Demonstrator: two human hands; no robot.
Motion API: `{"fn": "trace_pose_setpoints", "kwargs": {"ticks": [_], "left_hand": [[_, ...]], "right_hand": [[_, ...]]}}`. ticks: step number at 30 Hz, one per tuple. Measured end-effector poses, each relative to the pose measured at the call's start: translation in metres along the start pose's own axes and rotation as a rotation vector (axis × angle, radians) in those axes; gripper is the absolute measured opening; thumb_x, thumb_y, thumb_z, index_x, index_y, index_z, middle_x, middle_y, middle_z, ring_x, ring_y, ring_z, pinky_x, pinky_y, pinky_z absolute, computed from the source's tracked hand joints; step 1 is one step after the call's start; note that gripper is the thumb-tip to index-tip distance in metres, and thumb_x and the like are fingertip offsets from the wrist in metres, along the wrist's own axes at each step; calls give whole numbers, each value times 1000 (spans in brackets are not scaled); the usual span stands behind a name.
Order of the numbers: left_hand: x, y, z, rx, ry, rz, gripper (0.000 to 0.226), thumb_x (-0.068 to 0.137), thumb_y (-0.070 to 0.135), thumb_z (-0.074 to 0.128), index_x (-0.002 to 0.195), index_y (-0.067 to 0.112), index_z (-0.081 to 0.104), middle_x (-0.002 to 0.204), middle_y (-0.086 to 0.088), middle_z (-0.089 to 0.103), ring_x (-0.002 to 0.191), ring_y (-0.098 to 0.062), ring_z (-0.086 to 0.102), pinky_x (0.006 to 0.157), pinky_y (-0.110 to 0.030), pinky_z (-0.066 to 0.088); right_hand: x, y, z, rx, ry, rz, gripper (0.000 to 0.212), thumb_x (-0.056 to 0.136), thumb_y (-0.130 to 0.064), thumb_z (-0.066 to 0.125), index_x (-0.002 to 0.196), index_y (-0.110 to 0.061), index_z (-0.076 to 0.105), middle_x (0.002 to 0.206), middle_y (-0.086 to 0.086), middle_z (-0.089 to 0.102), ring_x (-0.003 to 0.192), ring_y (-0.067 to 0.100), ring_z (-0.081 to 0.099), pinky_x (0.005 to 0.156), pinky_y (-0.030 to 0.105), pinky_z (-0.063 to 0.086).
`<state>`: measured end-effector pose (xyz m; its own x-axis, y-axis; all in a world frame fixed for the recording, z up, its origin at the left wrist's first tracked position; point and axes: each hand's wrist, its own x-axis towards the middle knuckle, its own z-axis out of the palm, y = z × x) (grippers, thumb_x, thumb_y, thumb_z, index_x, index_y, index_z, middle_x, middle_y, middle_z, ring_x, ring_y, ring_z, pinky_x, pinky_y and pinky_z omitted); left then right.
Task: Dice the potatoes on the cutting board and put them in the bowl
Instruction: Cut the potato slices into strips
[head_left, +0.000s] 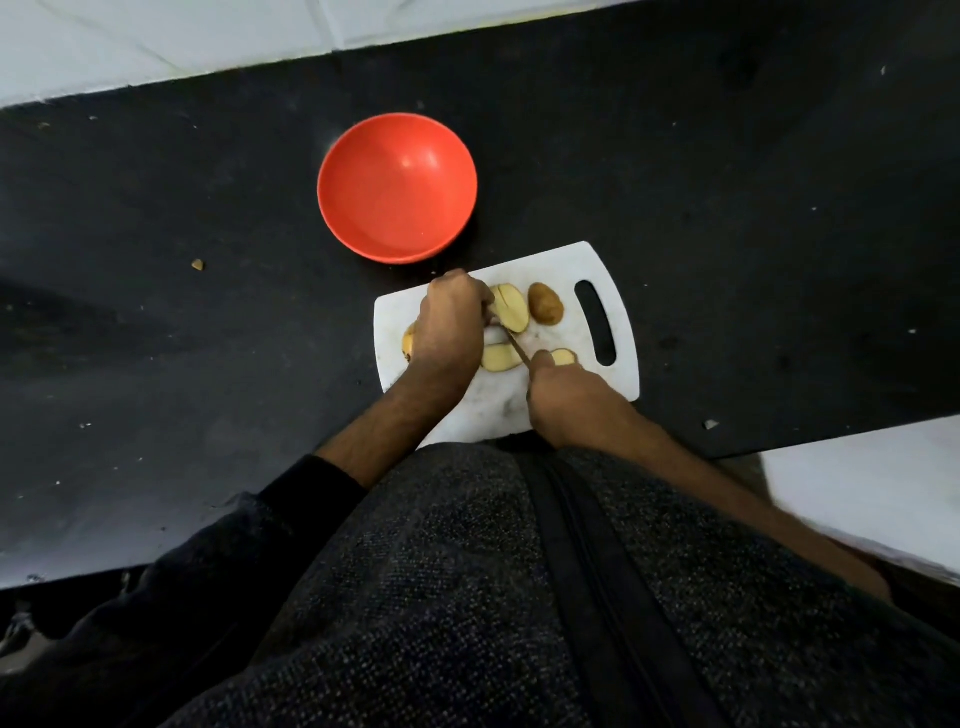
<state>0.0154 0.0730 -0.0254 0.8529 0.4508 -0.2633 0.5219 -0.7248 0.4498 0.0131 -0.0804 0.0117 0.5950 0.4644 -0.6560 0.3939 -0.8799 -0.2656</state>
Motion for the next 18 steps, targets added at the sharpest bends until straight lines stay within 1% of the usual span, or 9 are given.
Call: {"fn": "trace_pose_setpoints", "kwargs": {"ticks": [4, 6, 7, 8, 9, 11, 12, 15, 18], "left_hand": [[1, -2, 0, -43, -3, 5, 17, 81, -6, 63, 79, 8, 73, 73, -1, 65, 64, -9, 59, 59, -29, 53], [0, -2, -2, -133, -18, 7, 17, 83, 4, 74, 69, 9, 66, 62, 3, 58, 55, -4, 55, 57, -25, 49], [-1, 0, -4, -165, -11, 12, 23, 83, 13, 78, 67, 10, 61, 61, 2, 55, 55, -7, 52, 57, -31, 47], [-3, 2, -4, -174, -2, 16, 23, 82, 23, 80, 74, 10, 63, 66, -1, 58, 61, -13, 54, 61, -37, 48], [-5, 5, -2, -172, 11, 18, 27, 82, 31, 80, 89, 9, 66, 79, -5, 63, 72, -19, 58, 68, -41, 51], [-9, 12, 1, -134, 2, -7, 52, 83, 40, 78, 119, 8, 60, 109, -12, 63, 98, -26, 60, 81, -42, 52], [-11, 17, 2, -114, -10, -13, 58, 85, 43, 76, 125, 7, 55, 119, -14, 59, 107, -28, 57, 85, -40, 50], [-13, 28, 9, -63, -5, -23, 60, 89, 43, 71, 130, 5, 49, 129, -17, 48, 119, -32, 49, 93, -39, 44], [-13, 34, 16, -39, 15, -47, 57, 89, 34, 72, 131, 4, 46, 131, -17, 44, 121, -33, 46, 97, -40, 42]], "right_hand": [[-10, 10, -4, -13, -1, -72, 26, 100, -14, 43, 120, 3, 44, 110, 26, 60, 97, 40, 61, 66, 35, 33], [-18, 14, -17, 45, 80, -75, 19, 102, -22, 39, 111, -6, 45, 91, 18, 58, 90, 38, 61, 65, 34, 34], [-20, 16, -23, 82, 146, -65, 17, 103, -25, 38, 108, -10, 43, 81, 12, 52, 83, 37, 59, 65, 34, 34], [-21, 17, -28, 106, 214, -63, 19, 103, -27, 37, 110, -11, 44, 76, 8, 47, 77, 34, 55, 64, 34, 34], [-19, 18, -32, 107, 263, -64, 23, 103, -27, 36, 118, -11, 44, 75, 6, 45, 73, 32, 51, 64, 34, 34], [-9, 20, -35, 75, 271, -47, 34, 104, -26, 35, 133, -11, 40, 79, 8, 47, 74, 32, 52, 65, 35, 34], [-3, 23, -34, 62, 249, -29, 35, 104, -26, 34, 136, -11, 39, 82, 10, 50, 79, 34, 55, 66, 36, 35], [12, 31, -30, 40, 200, -6, 29, 103, -26, 34, 123, -7, 45, 97, 19, 62, 86, 35, 60, 65, 36, 36], [15, 38, -31, 33, 166, -37, 23, 103, -24, 35, 112, -6, 47, 97, 19, 63, 76, 30, 53, 63, 35, 35]]}}
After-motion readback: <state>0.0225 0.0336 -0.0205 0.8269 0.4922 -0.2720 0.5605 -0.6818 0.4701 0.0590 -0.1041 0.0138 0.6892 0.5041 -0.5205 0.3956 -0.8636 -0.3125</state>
